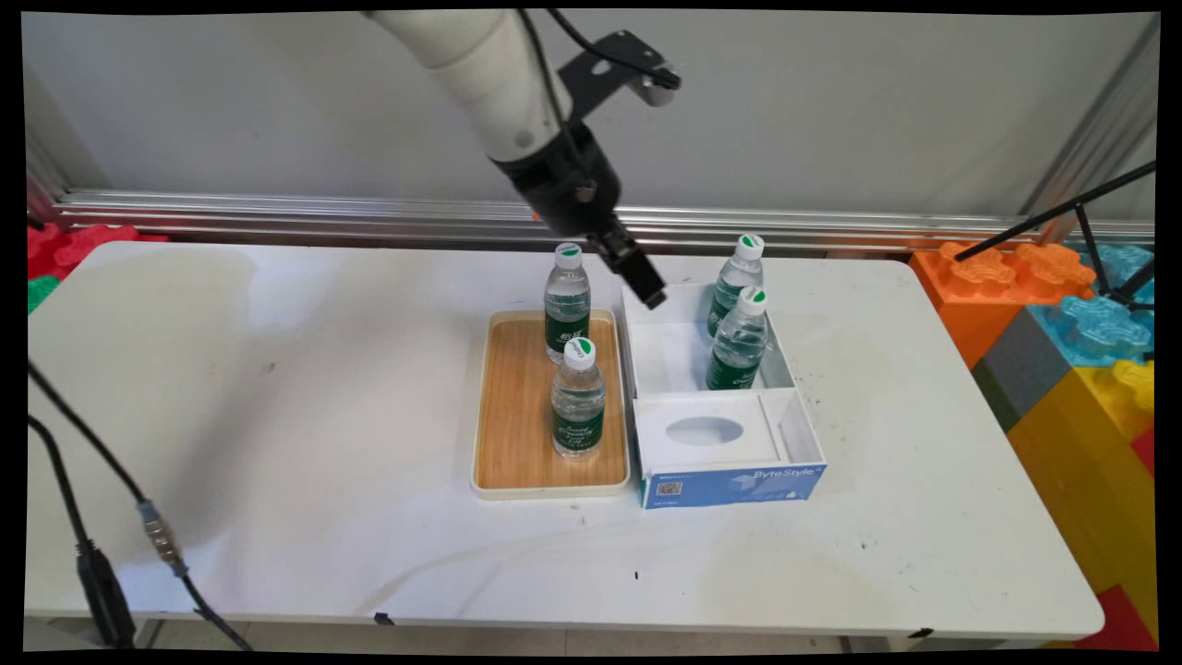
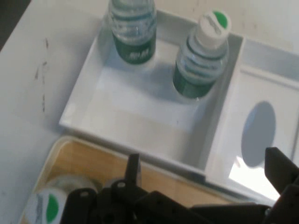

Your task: Pick up the green bottle from the white box

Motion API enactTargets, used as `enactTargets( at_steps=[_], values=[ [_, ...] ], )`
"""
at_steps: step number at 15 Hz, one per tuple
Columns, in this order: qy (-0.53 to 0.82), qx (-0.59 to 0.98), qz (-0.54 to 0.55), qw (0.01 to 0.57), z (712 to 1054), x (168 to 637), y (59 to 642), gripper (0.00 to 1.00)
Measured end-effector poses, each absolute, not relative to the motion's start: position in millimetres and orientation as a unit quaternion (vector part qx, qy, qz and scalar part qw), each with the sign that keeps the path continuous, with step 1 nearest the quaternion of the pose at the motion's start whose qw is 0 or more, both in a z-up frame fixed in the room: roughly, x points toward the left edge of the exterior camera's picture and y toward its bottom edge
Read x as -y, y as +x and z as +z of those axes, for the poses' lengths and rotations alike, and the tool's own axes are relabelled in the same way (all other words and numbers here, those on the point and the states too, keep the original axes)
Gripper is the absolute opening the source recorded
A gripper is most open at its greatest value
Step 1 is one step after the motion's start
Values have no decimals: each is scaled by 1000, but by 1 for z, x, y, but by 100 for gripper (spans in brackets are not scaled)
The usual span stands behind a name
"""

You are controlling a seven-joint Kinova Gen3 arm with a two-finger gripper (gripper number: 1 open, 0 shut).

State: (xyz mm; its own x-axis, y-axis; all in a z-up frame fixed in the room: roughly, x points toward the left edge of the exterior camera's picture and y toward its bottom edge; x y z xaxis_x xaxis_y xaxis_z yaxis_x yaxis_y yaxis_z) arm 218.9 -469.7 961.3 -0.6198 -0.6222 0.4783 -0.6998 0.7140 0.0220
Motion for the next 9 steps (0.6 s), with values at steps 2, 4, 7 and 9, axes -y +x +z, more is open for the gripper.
enactTargets(
  at_steps=[2,4,7,9],
  values=[
    [373,891,82,244,946,477,211,100],
    [373,889,76,256,921,480,201,100],
    [363,891,69,263,889,481,191,100],
    [353,894,66,266,870,481,185,100]
  ],
)
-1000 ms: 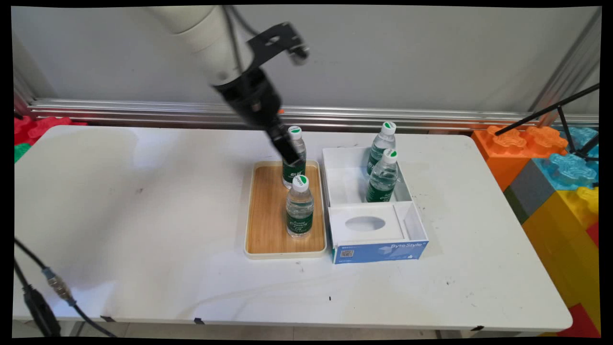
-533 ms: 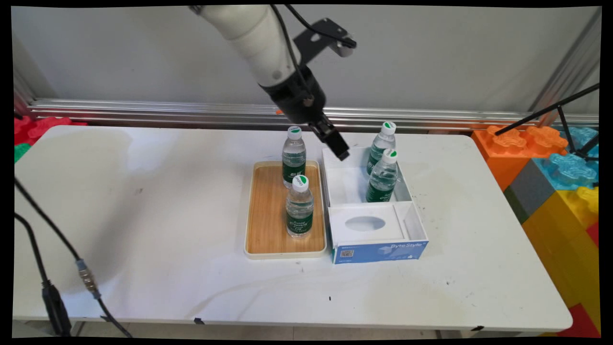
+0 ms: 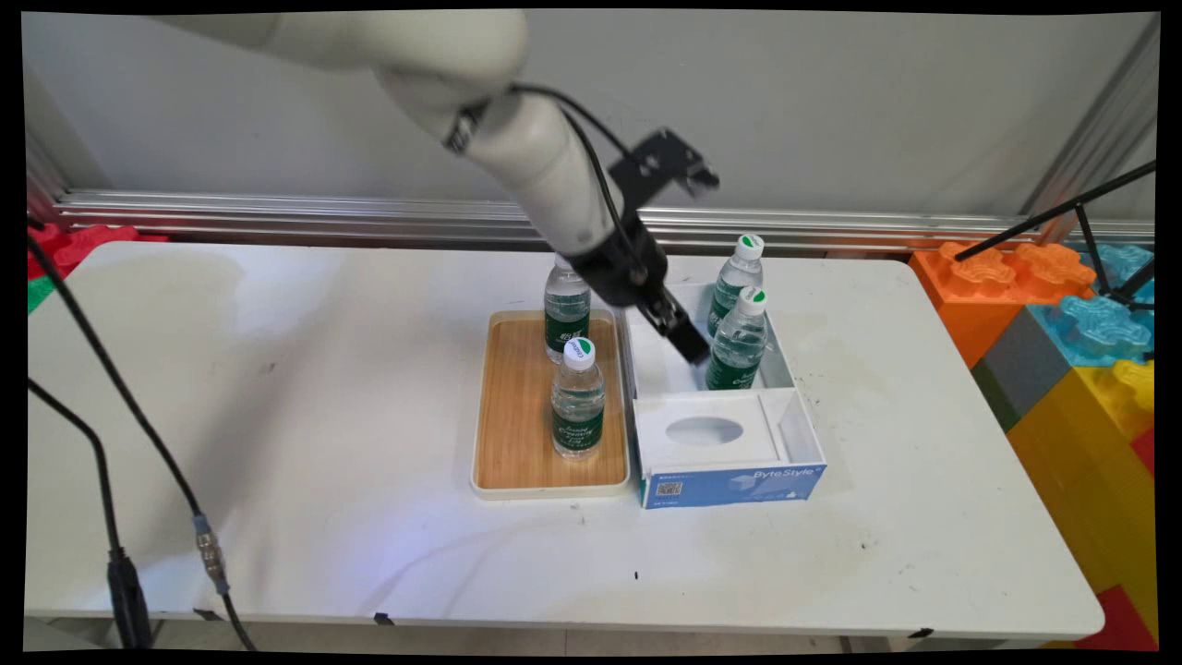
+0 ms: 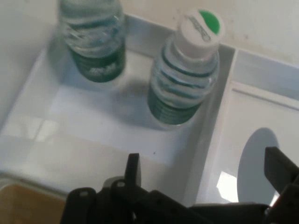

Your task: Pick up the green bottle from the white box

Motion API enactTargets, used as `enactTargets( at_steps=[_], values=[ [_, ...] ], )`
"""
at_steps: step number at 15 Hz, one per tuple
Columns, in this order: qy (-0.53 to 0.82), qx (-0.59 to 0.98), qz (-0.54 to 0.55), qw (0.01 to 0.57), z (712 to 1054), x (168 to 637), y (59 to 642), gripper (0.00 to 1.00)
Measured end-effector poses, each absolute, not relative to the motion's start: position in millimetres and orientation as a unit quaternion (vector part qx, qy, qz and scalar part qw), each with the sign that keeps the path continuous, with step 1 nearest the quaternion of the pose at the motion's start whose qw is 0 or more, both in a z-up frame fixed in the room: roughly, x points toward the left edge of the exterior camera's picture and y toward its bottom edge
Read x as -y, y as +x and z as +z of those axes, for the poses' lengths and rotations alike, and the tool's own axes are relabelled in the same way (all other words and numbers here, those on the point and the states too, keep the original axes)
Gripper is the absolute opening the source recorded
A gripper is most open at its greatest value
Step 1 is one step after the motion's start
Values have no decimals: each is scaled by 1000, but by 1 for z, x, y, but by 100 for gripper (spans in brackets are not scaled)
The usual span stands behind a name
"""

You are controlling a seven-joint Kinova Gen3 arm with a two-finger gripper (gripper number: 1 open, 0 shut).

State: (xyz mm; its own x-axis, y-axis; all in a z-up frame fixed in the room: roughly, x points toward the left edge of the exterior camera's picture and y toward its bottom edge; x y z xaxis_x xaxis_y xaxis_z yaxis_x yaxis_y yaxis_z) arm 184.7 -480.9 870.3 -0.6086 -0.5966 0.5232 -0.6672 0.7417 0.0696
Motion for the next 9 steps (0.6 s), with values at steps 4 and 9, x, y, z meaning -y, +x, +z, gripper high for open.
enactTargets(
  at_steps=[4,9],
  values=[
    [333,898,71,279,835,485,170,100],
    [320,896,91,294,810,492,156,100]
  ],
)
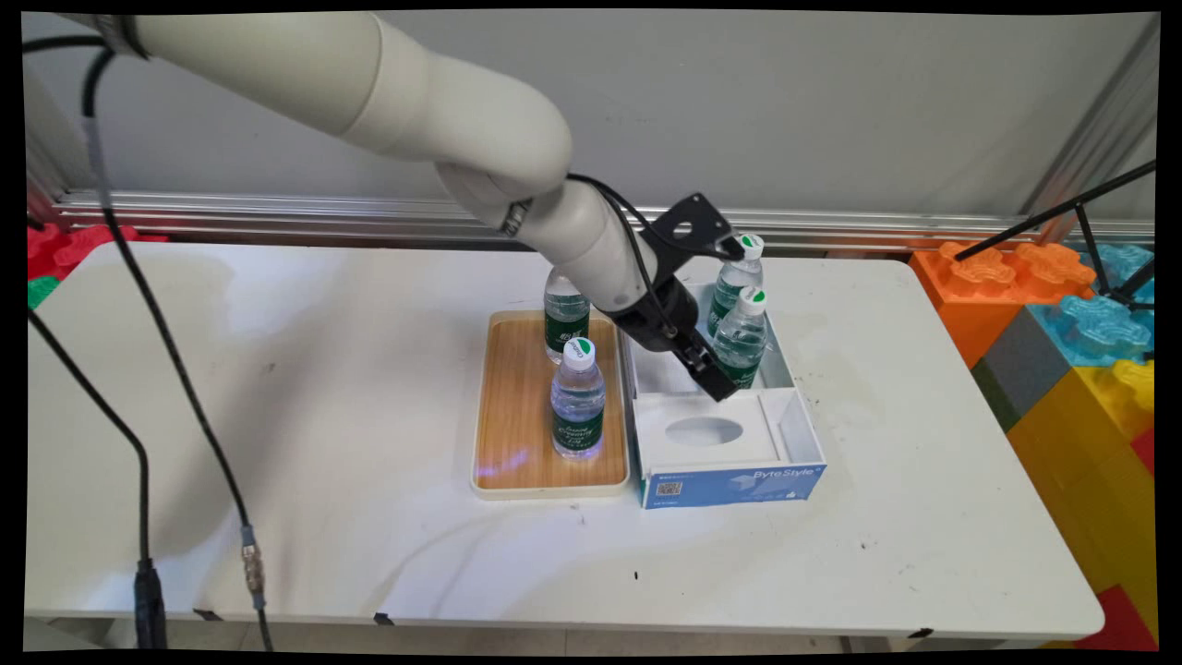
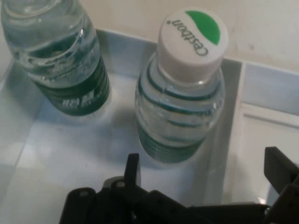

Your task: Pick up the green bottle from the white box

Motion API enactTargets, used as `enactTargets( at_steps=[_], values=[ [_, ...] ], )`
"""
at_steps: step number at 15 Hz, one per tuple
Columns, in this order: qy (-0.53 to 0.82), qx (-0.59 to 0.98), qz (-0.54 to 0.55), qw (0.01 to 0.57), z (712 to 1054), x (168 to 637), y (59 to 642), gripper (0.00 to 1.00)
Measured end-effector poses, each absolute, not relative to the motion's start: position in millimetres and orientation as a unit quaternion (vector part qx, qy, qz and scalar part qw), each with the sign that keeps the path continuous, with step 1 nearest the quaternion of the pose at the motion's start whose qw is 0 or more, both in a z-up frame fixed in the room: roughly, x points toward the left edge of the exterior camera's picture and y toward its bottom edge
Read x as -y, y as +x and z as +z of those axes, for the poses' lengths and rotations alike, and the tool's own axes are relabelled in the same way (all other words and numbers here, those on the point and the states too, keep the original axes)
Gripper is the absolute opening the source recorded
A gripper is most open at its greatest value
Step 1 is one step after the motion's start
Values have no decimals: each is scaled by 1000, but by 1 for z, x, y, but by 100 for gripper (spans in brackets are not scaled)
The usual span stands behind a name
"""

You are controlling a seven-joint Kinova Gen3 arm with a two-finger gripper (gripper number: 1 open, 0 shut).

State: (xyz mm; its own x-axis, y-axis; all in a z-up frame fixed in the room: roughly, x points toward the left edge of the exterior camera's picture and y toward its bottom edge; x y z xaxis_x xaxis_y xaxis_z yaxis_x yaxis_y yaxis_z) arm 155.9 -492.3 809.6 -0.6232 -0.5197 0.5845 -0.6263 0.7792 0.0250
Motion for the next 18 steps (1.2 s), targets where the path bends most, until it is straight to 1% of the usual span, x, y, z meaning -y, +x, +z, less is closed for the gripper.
enactTargets(
  at_steps=[16,17,18],
  values=[
    [312,879,139,334,782,505,137,100],
    [311,878,141,335,781,506,136,0],
    [309,878,144,336,780,506,136,0]
  ],
)
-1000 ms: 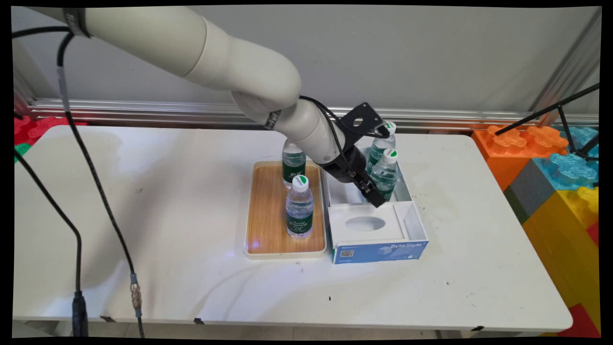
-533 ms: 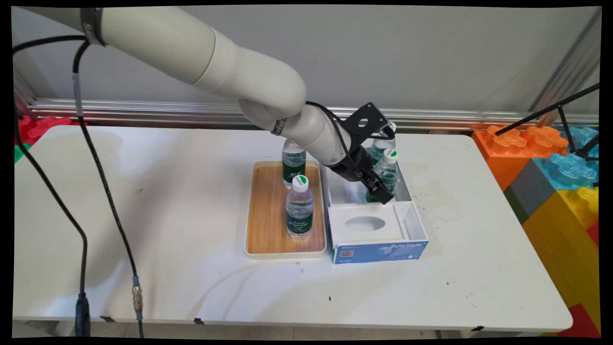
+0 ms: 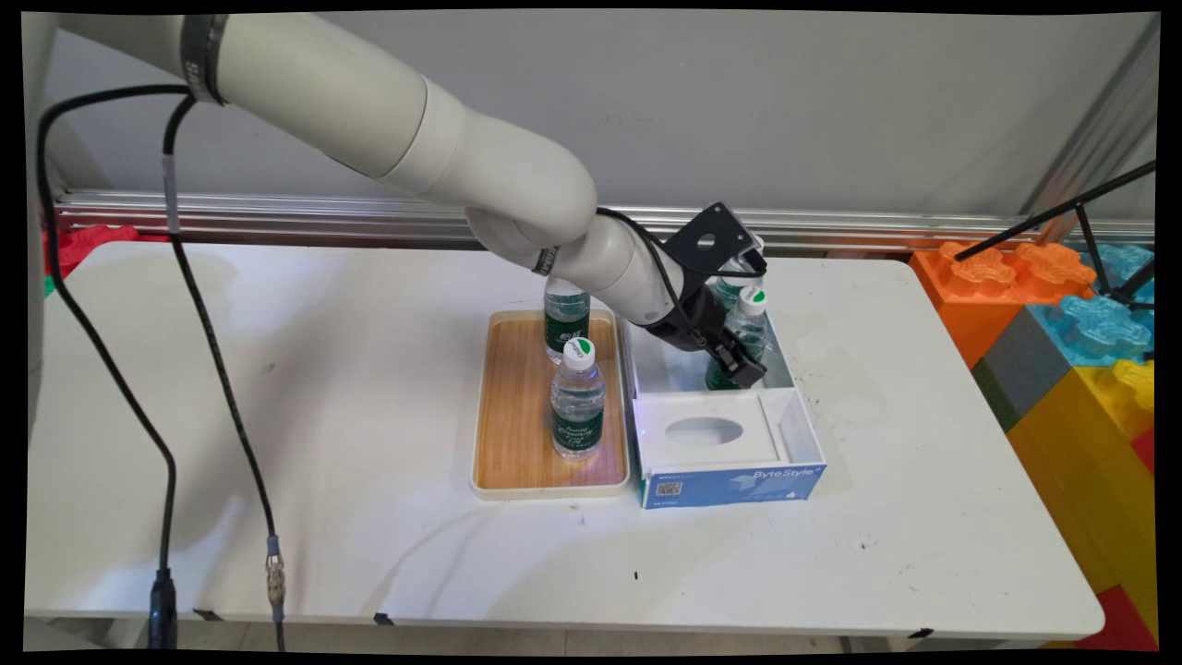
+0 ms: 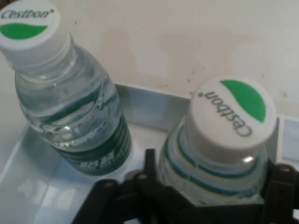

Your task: Pick up the green bottle from the white box, then place the picked object on the tray

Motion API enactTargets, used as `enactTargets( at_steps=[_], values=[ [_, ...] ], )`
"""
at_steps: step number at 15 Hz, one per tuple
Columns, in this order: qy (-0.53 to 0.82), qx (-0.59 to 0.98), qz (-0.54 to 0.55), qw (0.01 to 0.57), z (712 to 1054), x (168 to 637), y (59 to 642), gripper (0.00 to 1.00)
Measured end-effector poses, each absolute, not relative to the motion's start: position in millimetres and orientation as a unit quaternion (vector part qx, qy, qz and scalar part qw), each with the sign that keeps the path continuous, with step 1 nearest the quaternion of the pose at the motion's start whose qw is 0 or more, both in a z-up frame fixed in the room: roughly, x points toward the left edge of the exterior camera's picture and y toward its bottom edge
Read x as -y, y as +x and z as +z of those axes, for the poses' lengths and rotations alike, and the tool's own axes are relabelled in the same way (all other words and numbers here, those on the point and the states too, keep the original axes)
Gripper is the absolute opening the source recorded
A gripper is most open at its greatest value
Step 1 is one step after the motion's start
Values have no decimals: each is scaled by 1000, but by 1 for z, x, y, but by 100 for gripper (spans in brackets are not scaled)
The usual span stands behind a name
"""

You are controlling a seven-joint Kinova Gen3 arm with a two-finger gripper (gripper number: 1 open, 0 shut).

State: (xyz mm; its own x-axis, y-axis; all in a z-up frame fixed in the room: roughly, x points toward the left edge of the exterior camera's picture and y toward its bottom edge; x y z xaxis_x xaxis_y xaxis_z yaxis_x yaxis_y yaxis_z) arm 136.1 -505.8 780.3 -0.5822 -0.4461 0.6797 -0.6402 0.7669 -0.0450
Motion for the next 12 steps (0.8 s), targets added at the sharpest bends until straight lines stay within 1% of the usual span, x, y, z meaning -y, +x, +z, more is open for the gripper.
enactTargets(
  at_steps=[4,7,10,12],
  values=[
    [310,876,150,338,778,504,138,0],
    [315,874,151,338,783,503,140,0],
    [329,868,148,340,797,502,141,0],
    [340,864,144,342,813,502,139,0]
  ],
)
